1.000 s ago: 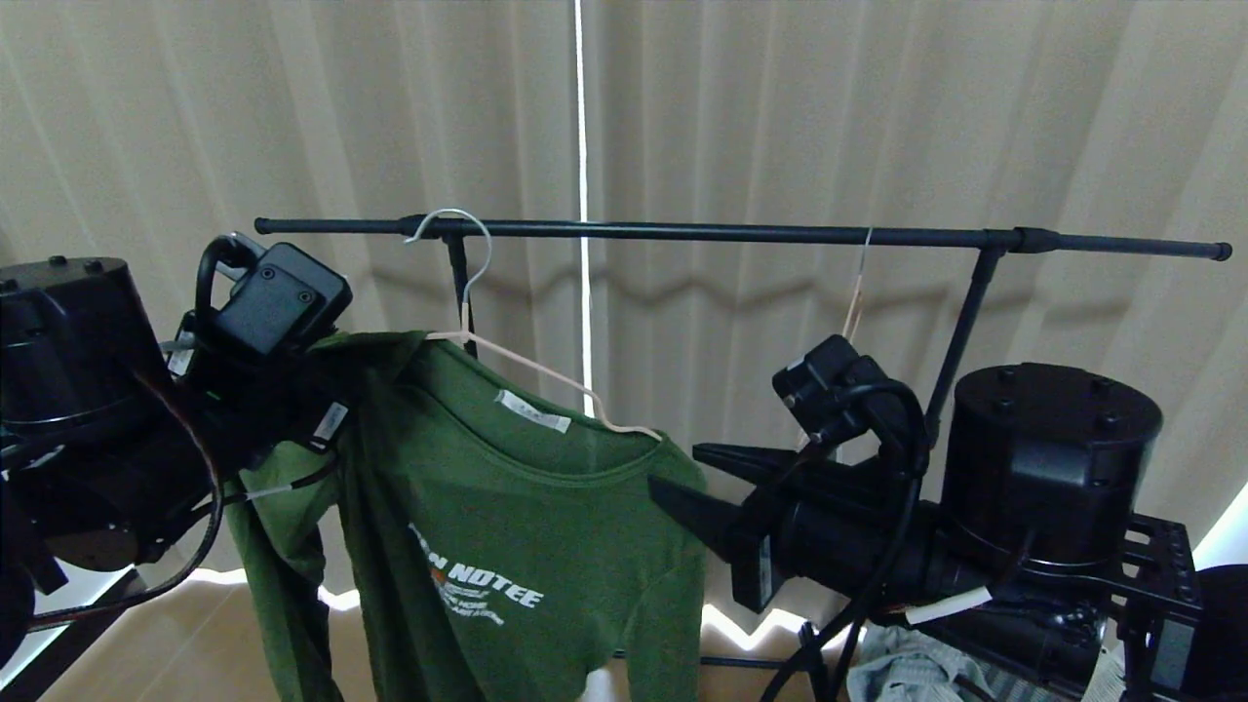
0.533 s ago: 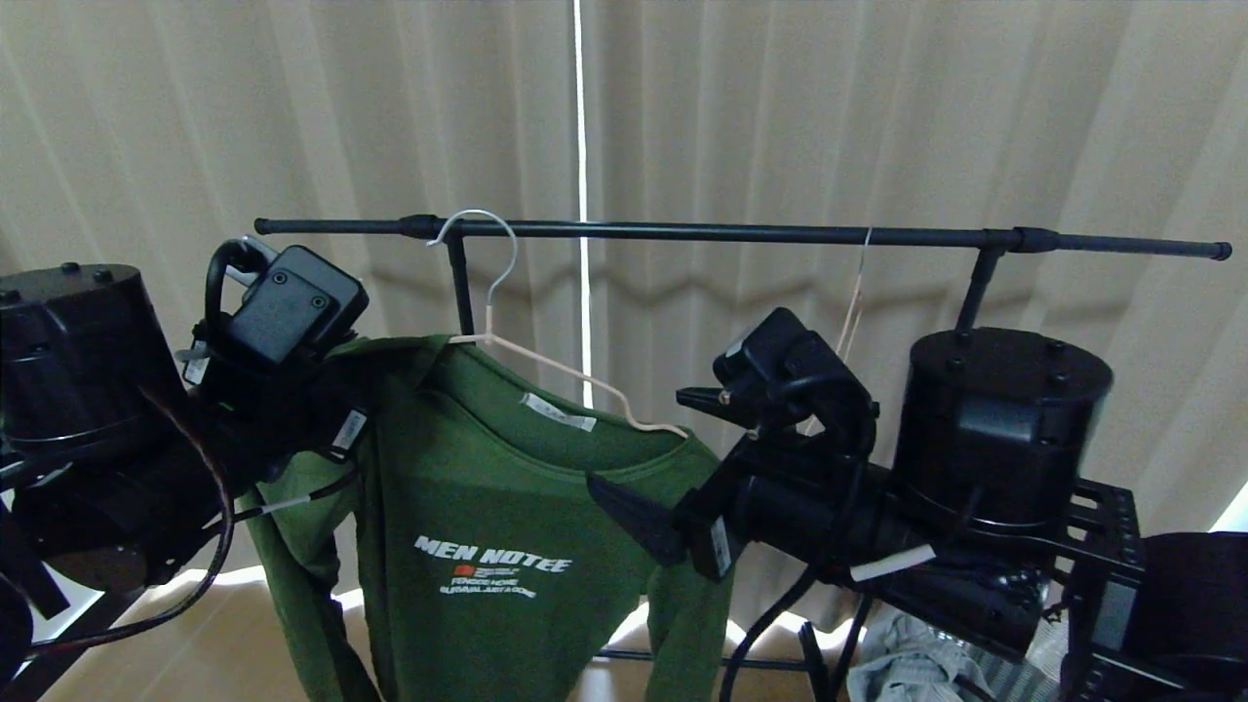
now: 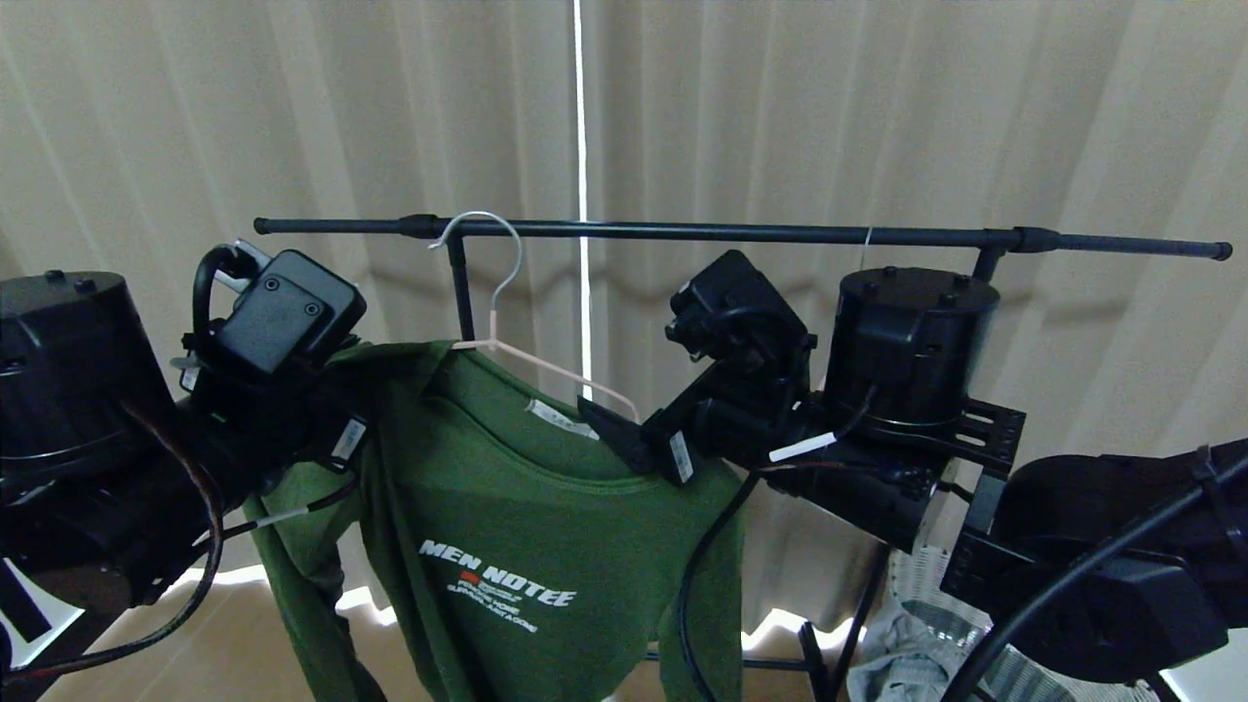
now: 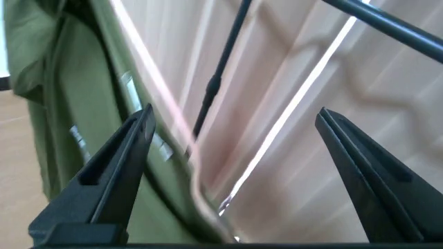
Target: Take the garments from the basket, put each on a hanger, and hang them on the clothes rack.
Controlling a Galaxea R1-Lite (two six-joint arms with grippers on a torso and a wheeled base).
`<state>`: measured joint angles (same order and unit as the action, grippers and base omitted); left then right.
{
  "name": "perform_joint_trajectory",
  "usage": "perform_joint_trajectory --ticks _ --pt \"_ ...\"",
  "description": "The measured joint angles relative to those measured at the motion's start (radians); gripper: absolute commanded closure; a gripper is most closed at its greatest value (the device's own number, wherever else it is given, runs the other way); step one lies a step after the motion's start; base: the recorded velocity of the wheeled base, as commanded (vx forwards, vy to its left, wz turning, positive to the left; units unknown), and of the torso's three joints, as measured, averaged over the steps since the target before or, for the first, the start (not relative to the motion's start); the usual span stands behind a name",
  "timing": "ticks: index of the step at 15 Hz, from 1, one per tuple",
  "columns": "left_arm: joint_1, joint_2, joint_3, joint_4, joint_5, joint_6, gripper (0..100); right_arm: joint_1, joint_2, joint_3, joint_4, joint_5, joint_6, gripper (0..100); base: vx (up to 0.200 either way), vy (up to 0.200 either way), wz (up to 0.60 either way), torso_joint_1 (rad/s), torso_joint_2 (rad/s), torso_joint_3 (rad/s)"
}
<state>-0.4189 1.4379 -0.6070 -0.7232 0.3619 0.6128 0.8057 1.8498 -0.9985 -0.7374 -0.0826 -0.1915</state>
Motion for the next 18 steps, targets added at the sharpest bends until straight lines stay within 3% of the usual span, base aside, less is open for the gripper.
perform_joint_trajectory --ticks 8,9,18 --pt "-0.047 -0.028 0.007 0.002 0.0 -0.035 100 -0.015 0.041 -0.018 0.024 -0.003 -0.035 0 0.0 0.0 0.0 0.0 0.0 0.0" --pt "-0.049 -0.029 0.007 0.003 0.0 -0.036 100 -0.015 0.044 -0.019 0.023 -0.003 -0.036 100 0.0 0.0 0.0 0.0 0.0 0.0" --pt "-0.053 -0.028 0.017 0.001 -0.006 -0.035 100 -0.012 0.044 -0.018 0.02 -0.003 -0.036 100 0.0 0.0 0.0 0.0 0.0 0.0"
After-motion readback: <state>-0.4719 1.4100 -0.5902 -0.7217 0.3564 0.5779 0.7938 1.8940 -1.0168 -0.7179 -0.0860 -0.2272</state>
